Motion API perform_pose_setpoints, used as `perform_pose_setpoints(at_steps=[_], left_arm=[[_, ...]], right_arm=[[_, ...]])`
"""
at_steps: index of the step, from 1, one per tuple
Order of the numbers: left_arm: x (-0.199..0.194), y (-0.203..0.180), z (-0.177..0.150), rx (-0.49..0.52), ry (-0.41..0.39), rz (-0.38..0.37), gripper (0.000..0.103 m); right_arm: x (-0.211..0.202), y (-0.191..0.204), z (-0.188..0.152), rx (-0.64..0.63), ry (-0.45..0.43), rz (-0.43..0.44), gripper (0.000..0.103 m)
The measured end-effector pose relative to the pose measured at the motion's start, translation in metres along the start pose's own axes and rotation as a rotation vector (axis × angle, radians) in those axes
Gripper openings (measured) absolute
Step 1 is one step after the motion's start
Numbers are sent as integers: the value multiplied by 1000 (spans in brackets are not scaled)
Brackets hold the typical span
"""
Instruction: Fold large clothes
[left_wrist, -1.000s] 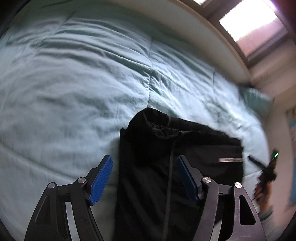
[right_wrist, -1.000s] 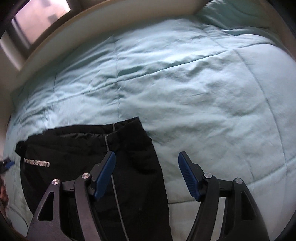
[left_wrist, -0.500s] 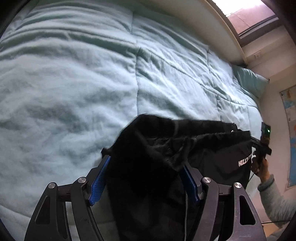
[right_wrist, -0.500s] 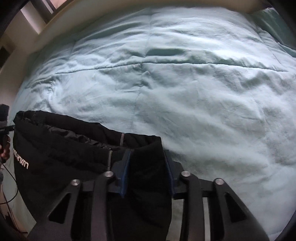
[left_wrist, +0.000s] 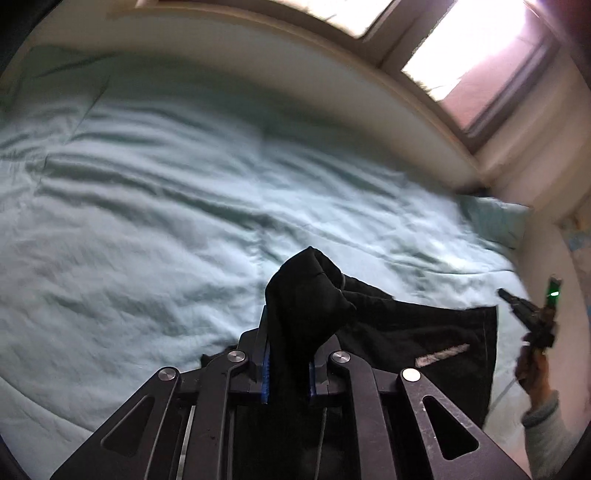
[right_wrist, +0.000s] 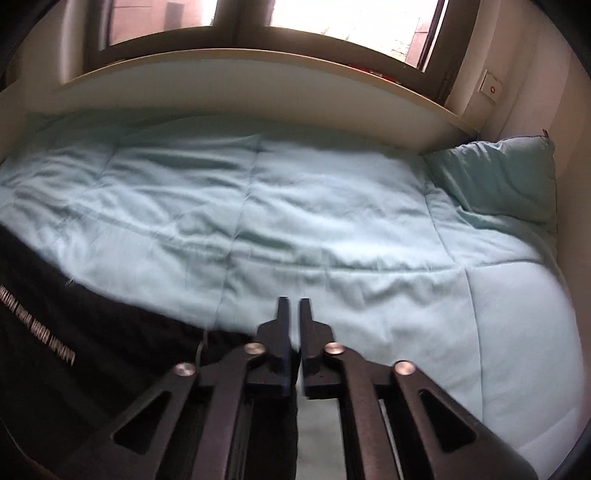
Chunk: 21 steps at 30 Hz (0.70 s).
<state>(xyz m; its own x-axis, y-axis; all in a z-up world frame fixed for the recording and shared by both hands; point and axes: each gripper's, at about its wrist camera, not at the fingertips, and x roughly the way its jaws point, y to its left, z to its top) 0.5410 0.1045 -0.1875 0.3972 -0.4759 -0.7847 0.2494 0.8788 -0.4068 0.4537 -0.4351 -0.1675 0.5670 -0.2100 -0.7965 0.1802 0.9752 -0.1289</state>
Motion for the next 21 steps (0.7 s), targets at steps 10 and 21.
perform_pose_setpoints(at_steps=[10, 21], left_arm=[[50, 36, -27, -100, 88, -56, 15], [21, 19, -32, -121, -27, 15, 15]], right_arm=[[43, -19, -57, 77, 178, 249, 56], [21, 26, -66, -169, 110, 177, 10]])
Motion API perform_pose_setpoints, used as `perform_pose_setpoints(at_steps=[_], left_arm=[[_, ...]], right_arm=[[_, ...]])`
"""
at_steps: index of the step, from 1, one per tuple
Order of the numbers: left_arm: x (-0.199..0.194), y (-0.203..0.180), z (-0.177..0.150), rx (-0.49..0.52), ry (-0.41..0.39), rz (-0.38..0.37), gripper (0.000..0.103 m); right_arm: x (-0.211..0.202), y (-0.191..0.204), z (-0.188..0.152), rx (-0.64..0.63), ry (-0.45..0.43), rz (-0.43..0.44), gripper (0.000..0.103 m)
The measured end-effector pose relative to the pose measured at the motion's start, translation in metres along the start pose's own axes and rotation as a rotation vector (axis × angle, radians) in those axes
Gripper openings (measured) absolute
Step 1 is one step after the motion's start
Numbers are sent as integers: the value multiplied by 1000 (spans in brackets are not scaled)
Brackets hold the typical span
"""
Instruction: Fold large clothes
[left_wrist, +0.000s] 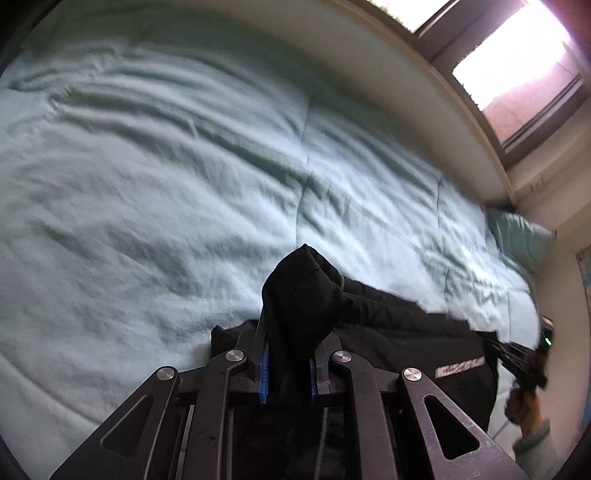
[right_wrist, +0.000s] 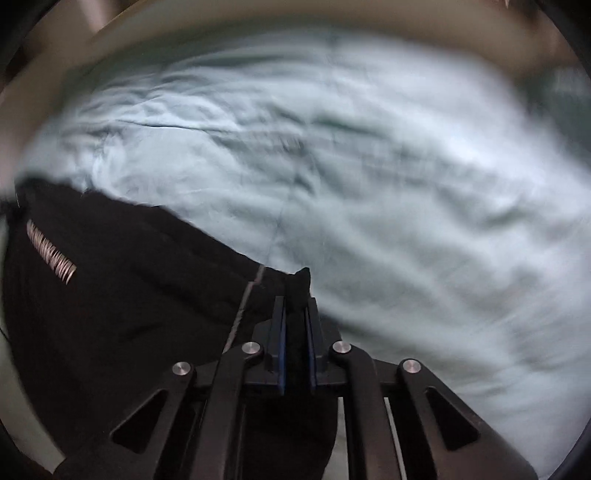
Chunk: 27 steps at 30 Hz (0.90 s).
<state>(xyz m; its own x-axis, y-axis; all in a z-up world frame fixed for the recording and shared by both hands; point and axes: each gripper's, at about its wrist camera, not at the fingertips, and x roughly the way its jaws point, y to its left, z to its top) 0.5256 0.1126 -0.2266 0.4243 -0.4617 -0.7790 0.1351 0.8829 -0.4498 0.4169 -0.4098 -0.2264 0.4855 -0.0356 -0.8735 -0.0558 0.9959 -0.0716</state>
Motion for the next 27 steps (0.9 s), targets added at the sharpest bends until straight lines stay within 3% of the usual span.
perform_pose_setpoints(at_steps=[4, 7, 10, 11, 14, 16, 17, 20, 21, 22, 25, 27], left_arm=[[-37, -24, 10, 25, -81, -12, 15], [-36, -32, 22, 58, -98, 42, 15], [5, -13, 26, 17, -13, 111, 15], [22, -2, 22, -9, 24, 124, 15], [68, 31, 5, -91, 156, 89, 19], [77, 42, -1, -107, 174, 39, 21], [76, 43, 0, -102, 177, 22, 22], [62, 43, 7, -70, 204, -5, 26], [51, 46, 10, -77, 209, -23, 31], [41, 49, 12, -95, 207, -34, 39], [-2, 58, 14, -127, 165, -38, 46], [-27, 57, 14, -102, 135, 24, 46]], right_arm=[[-55, -9, 20, -5, -140, -94, 8], [-43, 0, 45, -41, -155, -165, 8], [9, 5, 55, -26, -82, -186, 8], [38, 4, 54, -6, -19, -168, 8], [100, 10, 37, 9, 143, -119, 8], [111, 21, 27, -27, 171, -139, 10], [110, 24, 26, -38, 164, -157, 10], [100, 17, 27, -18, 160, -161, 25], [94, 10, 26, 9, 157, -165, 39], [85, 1, 25, 47, 146, -166, 46], [45, -26, 15, 194, 98, -120, 47], [10, -34, 4, 256, 62, -105, 48]])
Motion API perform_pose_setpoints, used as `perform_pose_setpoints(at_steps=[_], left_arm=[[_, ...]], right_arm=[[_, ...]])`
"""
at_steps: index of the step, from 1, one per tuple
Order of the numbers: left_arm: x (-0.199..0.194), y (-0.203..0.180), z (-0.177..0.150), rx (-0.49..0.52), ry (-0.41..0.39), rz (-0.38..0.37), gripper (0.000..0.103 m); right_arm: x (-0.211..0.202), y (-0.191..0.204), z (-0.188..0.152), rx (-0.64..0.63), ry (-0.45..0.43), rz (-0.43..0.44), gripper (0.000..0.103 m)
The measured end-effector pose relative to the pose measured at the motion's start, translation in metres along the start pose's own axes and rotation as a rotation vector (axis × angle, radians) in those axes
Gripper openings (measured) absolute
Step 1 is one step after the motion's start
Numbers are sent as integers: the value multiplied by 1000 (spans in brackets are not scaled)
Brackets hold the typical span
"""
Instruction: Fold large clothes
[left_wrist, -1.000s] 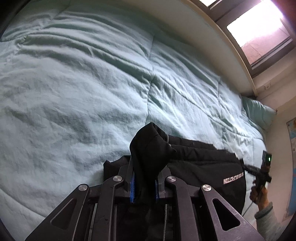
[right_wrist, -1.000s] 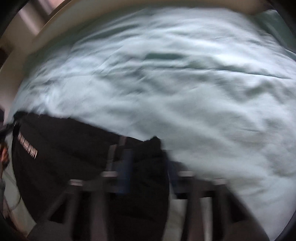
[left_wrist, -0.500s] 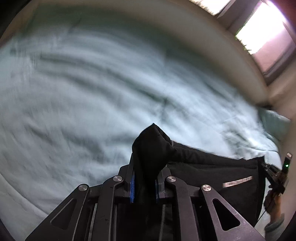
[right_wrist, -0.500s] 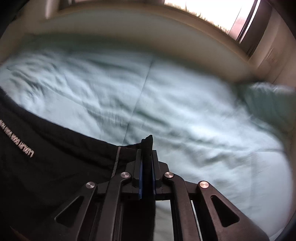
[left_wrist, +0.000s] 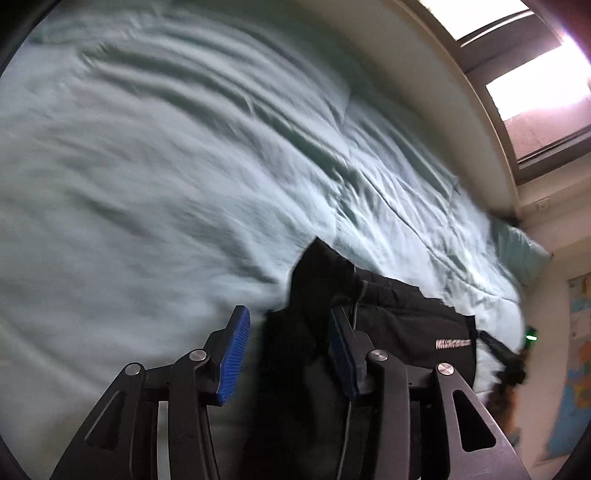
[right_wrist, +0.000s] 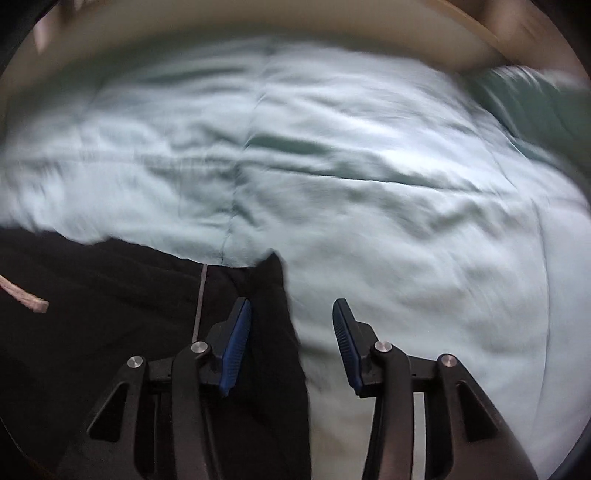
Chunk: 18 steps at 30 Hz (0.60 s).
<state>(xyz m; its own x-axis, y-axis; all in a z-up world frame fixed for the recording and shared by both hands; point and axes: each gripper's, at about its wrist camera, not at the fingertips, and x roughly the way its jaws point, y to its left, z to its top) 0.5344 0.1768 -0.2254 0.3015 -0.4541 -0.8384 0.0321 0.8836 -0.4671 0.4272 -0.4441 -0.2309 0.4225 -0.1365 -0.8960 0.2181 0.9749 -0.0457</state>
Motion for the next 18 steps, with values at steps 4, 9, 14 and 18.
perform_pose_setpoints(at_steps=[4, 9, 14, 18], left_arm=[[-51, -38, -33, 140, -68, 77, 46], [-49, -111, -108, 290, -66, 18, 46], [11, -174, -186, 427, 20, 107, 46], [62, -175, -211, 422, 73, 182, 49]], right_arm=[[-65, -1, -34, 72, -45, 127, 53], [-89, 57, -85, 74, -14, 250, 56], [-74, 121, -124, 6, 44, 246, 56], [-32, 144, -144, -83, 102, 155, 56]])
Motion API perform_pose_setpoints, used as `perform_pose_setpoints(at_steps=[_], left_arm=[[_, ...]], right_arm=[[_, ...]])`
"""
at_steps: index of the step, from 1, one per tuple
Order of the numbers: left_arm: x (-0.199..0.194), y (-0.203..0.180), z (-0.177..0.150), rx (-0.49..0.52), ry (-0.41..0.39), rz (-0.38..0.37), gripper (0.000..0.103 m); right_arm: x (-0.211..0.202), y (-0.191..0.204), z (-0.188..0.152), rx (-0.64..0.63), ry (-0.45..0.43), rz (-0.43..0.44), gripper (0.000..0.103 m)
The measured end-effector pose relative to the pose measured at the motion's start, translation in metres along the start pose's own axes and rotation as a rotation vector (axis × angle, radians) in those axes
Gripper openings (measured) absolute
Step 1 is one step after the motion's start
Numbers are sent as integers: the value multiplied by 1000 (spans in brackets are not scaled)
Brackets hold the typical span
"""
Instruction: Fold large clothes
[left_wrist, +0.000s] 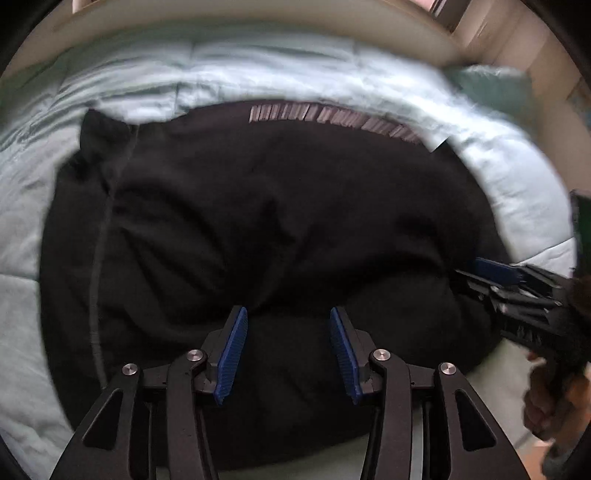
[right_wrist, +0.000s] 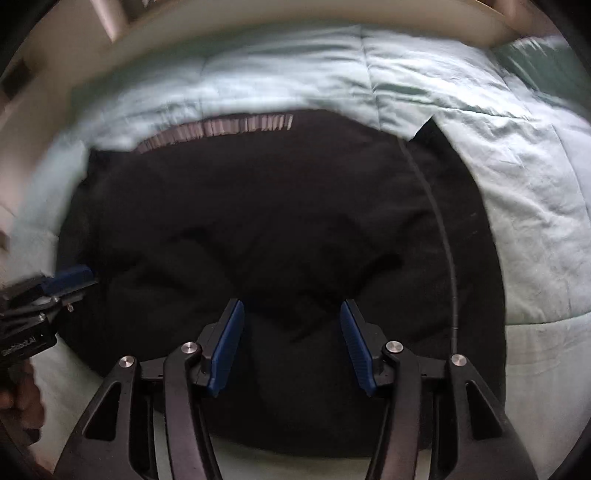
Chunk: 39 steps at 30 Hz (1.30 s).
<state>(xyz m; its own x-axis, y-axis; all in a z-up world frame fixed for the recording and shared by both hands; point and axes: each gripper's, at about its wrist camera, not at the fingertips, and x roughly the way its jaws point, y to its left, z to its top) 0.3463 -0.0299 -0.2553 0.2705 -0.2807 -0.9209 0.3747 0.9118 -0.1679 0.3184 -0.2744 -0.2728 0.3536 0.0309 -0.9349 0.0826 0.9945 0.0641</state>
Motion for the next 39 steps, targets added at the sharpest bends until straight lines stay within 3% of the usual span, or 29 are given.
perform_pose_setpoints(at_steps=[1, 3, 5, 7, 10, 12, 15, 18, 20, 23, 25, 27, 31, 35, 39], left_arm=[[19, -2, 0, -4, 72, 14, 50], [31, -4, 5, -5, 117, 31, 54], [33, -8, 9, -12, 125, 10, 67], [31, -10, 6, -20, 106, -58, 89], [30, -14, 0, -13, 144, -113, 102], [25, -15, 1, -4, 193, -113, 102], [-13, -9, 14, -41, 81, -100, 96], [-54, -3, 39, -38, -83, -7, 96], [-56, 4, 57, -46, -120, 47, 97], [-21, 31, 78, -106, -57, 91, 97], [24, 48, 82, -145, 92, 72, 100], [44, 52, 80, -143, 103, 105, 103], [36, 50, 80, -132, 79, 105, 102], [-13, 49, 56, -112, 16, 42, 102], [-50, 40, 14, -84, -29, 2, 102]], right_arm=[[12, 2, -2, -8, 29, -11, 56], [25, 1, -5, 5, 48, -10, 56], [27, 2, -4, 5, 43, -18, 56], [23, 2, -2, 10, 49, -8, 56], [8, -4, 4, 31, 44, 40, 56], [-10, -8, 11, 39, 9, 58, 56], [-39, -11, 34, 35, -91, 60, 57], [-47, -10, 68, 44, -145, 104, 57], [-39, -3, 93, 34, -160, 116, 57], [-4, 12, 114, 36, -93, 137, 58], [38, 16, 121, 65, 19, 130, 58], [56, 13, 117, 68, 37, 126, 58], [51, 15, 114, 44, 12, 120, 58], [9, 13, 93, -22, -40, 83, 58], [-36, 4, 47, -13, -65, 164, 58]])
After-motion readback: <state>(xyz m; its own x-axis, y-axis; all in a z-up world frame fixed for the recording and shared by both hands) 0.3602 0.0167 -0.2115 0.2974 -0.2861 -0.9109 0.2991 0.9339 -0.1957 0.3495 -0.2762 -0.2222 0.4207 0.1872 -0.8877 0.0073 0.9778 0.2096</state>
